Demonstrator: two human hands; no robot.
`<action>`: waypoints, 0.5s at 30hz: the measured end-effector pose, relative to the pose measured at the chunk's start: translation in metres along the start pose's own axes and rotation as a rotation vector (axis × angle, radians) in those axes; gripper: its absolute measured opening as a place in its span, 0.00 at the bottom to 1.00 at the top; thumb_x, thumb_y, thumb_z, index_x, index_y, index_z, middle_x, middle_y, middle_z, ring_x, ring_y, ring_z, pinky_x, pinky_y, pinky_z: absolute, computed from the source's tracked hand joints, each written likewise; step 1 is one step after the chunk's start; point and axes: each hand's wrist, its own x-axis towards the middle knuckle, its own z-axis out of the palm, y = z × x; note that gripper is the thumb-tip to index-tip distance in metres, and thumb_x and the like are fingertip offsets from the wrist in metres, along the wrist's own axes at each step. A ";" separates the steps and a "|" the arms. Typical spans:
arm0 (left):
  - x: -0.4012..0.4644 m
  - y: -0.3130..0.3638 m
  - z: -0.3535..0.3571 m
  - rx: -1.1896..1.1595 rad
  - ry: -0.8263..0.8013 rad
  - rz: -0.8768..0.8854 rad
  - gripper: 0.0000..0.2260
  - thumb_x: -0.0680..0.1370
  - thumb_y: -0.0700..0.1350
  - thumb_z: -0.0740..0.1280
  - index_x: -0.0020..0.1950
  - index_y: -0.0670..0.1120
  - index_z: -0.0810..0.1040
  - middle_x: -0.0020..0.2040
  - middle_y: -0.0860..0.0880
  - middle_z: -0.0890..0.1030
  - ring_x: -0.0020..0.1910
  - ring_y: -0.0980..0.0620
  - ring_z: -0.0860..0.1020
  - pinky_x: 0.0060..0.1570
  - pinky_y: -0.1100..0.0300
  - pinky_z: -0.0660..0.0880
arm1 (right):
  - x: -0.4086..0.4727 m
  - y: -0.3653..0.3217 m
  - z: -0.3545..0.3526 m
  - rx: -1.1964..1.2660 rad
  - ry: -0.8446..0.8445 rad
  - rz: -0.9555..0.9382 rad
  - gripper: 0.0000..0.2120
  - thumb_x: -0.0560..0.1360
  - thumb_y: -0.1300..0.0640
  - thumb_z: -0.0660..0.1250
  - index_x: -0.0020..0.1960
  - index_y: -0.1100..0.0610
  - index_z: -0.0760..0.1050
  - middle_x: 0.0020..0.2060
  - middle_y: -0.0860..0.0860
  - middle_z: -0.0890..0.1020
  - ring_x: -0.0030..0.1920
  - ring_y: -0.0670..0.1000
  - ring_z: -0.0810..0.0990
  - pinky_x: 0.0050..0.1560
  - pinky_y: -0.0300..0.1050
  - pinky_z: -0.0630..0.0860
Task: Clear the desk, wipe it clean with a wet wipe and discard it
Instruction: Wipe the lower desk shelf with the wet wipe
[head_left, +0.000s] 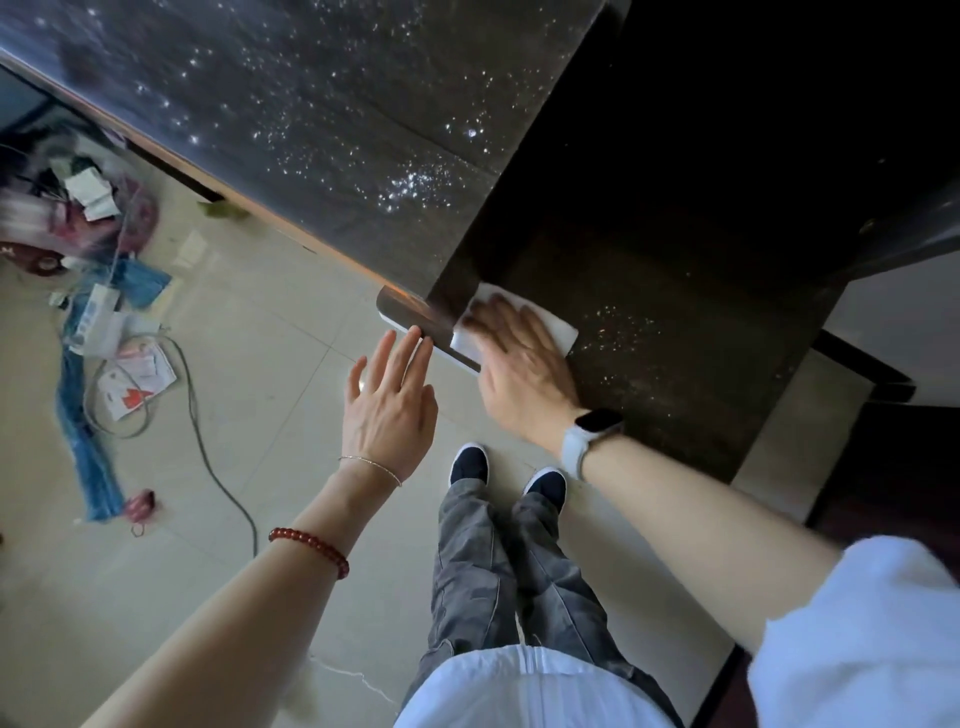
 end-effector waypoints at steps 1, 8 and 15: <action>0.001 -0.004 -0.001 -0.002 -0.008 0.010 0.22 0.74 0.45 0.52 0.66 0.41 0.69 0.67 0.43 0.71 0.67 0.39 0.68 0.61 0.40 0.66 | -0.002 -0.006 0.004 -0.001 0.012 0.028 0.25 0.69 0.59 0.49 0.62 0.60 0.72 0.61 0.58 0.77 0.65 0.60 0.71 0.67 0.52 0.56; 0.003 -0.013 -0.009 0.018 -0.057 0.090 0.23 0.74 0.46 0.52 0.67 0.41 0.67 0.68 0.41 0.71 0.69 0.39 0.66 0.62 0.41 0.66 | -0.016 0.002 0.005 -0.165 -0.088 -0.157 0.28 0.69 0.60 0.48 0.67 0.59 0.67 0.66 0.53 0.73 0.67 0.55 0.70 0.67 0.48 0.55; 0.009 -0.008 -0.013 -0.039 -0.039 0.109 0.19 0.75 0.39 0.64 0.66 0.40 0.69 0.68 0.37 0.70 0.70 0.37 0.63 0.64 0.41 0.64 | -0.084 0.057 -0.006 -0.150 0.035 0.259 0.26 0.76 0.53 0.45 0.73 0.57 0.57 0.73 0.56 0.61 0.73 0.57 0.58 0.72 0.46 0.45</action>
